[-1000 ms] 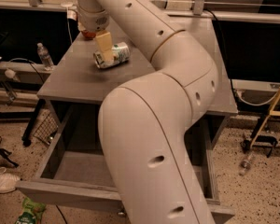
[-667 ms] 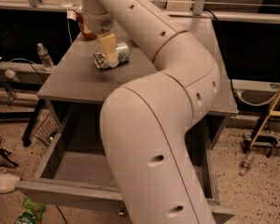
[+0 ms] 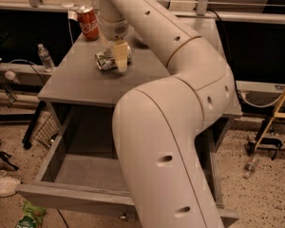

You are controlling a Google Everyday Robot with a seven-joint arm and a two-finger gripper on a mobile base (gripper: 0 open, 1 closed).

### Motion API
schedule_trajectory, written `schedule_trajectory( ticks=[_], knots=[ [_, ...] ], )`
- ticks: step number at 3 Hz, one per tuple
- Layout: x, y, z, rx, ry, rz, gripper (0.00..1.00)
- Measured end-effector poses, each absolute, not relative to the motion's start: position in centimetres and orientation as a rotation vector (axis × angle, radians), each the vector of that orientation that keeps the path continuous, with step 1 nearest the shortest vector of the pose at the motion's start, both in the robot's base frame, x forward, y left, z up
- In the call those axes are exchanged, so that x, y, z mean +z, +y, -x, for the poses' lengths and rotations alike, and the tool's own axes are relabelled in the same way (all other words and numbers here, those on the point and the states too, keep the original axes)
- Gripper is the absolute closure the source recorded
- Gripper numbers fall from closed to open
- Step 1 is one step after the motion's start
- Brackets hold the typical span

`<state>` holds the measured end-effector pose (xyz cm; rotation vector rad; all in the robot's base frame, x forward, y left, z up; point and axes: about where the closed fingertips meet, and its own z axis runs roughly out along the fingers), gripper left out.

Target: Place 7up can into top drawer

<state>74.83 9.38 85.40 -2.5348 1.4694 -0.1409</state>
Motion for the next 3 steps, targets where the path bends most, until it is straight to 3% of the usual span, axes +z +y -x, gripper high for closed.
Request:
schedule_trajectory(
  ticks=[3],
  knots=[
    [86.3, 7.0, -73.2, -0.139, 1.604, 2.483, 0.92]
  ],
)
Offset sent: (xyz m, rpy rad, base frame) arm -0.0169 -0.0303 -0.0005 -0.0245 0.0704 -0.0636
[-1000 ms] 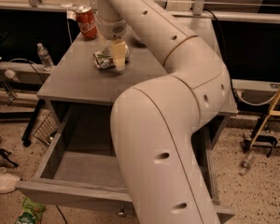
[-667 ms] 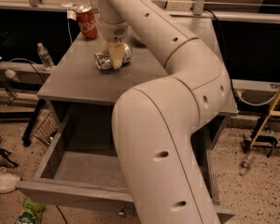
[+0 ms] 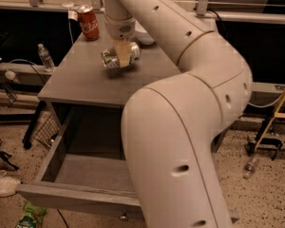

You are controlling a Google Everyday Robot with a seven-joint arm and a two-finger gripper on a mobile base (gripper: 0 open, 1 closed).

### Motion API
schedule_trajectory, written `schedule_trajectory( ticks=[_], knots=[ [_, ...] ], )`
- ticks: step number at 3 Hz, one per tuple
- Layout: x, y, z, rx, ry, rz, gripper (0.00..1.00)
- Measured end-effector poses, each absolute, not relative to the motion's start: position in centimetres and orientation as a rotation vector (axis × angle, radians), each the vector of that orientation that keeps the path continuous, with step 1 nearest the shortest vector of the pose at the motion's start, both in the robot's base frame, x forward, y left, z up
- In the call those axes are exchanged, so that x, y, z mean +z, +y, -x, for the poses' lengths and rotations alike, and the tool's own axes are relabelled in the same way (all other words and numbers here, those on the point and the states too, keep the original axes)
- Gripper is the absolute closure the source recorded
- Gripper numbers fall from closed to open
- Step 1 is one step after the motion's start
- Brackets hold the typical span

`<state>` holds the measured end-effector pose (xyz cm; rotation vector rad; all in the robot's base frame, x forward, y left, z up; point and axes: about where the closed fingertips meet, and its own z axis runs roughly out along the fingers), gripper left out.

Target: Place 7up can into top drawer

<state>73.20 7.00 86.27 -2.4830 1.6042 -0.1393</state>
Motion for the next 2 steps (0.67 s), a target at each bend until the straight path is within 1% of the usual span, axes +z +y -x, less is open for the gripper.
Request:
schedule_trajectory(
  ticks=[1, 2],
  knots=[
    [89.7, 5.4, -69.0, -0.184, 1.747, 2.388, 1.00],
    [92.3, 3.3, -62.5, -0.190, 1.897, 2.212, 1.00]
  ],
)
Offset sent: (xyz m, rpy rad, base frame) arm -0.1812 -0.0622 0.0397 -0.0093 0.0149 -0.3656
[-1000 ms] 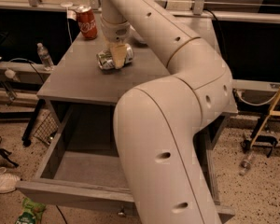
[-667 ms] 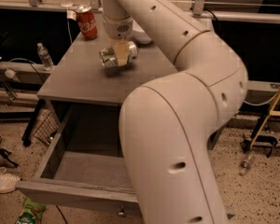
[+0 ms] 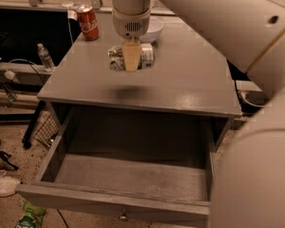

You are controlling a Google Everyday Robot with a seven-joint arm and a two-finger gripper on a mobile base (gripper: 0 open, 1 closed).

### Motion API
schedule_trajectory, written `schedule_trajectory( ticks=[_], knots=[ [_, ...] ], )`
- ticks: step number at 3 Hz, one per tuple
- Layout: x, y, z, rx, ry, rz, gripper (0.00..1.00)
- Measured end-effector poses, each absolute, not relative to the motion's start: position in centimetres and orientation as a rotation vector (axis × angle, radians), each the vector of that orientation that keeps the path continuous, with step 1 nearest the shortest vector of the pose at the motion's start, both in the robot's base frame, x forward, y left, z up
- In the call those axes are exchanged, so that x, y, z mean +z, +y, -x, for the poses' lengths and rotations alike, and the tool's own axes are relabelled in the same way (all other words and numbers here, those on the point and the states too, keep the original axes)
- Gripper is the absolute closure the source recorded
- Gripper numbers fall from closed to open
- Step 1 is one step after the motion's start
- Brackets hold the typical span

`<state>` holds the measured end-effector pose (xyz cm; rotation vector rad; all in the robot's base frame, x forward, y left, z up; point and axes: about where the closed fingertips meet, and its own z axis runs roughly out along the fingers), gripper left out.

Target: Place 7up can into top drawer

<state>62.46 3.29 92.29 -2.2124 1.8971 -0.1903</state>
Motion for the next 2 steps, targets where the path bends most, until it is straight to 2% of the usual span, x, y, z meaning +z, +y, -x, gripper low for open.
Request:
schedule_trajectory(
  ticks=[2],
  knots=[
    [88.3, 0.7, -53.5, -0.068, 2.167, 2.089, 1.00]
  ],
)
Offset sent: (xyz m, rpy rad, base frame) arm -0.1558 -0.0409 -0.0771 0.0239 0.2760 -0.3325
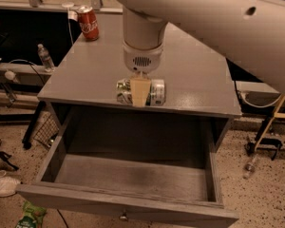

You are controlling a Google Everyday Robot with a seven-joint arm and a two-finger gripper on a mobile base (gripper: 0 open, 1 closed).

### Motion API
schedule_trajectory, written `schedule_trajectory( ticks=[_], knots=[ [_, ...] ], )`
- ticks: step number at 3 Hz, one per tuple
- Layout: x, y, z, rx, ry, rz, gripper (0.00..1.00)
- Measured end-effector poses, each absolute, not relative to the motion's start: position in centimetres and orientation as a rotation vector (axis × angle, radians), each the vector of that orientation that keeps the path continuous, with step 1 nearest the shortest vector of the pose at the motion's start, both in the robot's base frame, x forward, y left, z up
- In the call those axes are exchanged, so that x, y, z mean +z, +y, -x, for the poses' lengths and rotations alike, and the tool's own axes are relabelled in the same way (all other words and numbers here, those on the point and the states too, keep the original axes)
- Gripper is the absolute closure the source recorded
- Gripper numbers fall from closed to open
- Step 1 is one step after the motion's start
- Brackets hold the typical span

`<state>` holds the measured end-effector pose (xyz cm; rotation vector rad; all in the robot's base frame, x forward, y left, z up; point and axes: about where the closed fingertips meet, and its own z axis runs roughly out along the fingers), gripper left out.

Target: Place 7up can into top drawer

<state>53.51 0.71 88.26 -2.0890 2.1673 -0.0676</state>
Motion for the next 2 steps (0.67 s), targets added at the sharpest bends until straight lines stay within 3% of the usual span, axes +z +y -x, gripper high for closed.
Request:
schedule_trajectory(
  ticks=[2],
  knots=[
    [83.7, -1.2, -44.3, 0.098, 2.385, 1.933, 1.00]
  ],
)
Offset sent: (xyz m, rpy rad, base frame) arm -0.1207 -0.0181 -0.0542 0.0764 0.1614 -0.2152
